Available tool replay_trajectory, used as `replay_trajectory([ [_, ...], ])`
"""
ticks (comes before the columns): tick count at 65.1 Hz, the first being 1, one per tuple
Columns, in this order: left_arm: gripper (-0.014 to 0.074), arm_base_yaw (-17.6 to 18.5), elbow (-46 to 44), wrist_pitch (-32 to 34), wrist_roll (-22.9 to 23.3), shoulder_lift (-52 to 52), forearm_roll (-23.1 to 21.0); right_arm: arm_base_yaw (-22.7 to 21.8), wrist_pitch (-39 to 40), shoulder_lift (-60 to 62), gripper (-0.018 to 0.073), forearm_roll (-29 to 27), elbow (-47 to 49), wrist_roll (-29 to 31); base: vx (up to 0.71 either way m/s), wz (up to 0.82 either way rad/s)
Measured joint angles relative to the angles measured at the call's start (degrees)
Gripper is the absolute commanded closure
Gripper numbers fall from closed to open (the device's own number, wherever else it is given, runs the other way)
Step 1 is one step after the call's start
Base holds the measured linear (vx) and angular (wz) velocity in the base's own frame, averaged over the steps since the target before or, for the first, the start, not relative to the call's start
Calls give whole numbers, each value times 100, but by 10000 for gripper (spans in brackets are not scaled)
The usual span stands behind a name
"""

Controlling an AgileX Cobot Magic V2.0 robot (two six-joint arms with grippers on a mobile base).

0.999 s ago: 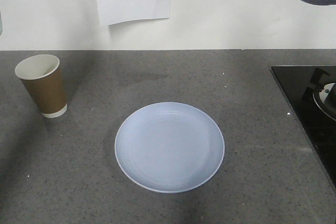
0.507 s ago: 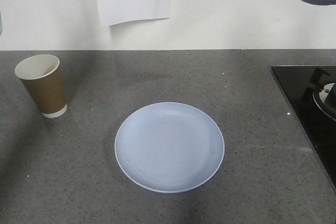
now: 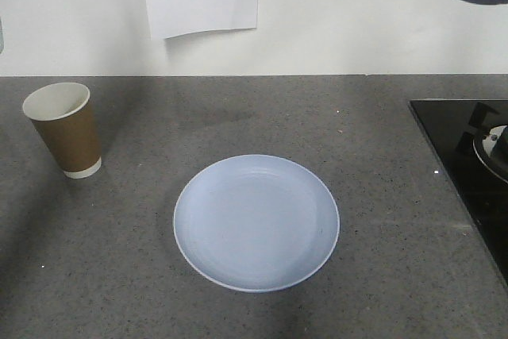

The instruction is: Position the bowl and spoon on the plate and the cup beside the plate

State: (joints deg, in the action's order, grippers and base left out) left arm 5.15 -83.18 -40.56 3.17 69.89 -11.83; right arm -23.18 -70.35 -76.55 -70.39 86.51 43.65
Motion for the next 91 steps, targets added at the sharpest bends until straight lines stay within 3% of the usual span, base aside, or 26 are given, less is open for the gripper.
replay_trajectory([
  [13, 602, 0, 0, 0, 0, 0, 0, 171, 292, -72, 564, -715, 0, 295, 0, 0],
  [22, 602, 0, 0, 0, 0, 0, 0, 1022, 266, -332, 564, -768, 11, 655, 0, 0],
  [27, 602, 0, 0, 0, 0, 0, 0, 1639, 262, -570, 564, -455, 17, 759, 0, 0],
  [36, 602, 0, 0, 0, 0, 0, 0, 2668, 388, -1118, 564, 638, 17, 854, 0, 0],
  [50, 602, 0, 0, 0, 0, 0, 0, 3560, 591, -2048, 564, 1985, 17, 723, 0, 0],
  [70, 602, 0, 0, 0, 0, 0, 0, 3912, 891, -3072, 553, 3256, 17, 91, 0, 0],
  [81, 602, 0, 0, 0, 0, 0, 0, 3912, 909, -3360, 514, 3467, 17, 32, 0, 0],
  [91, 602, 0, 0, 0, 0, 0, 0, 3912, 936, -3425, 423, 3479, 17, 14, 0, 0],
])
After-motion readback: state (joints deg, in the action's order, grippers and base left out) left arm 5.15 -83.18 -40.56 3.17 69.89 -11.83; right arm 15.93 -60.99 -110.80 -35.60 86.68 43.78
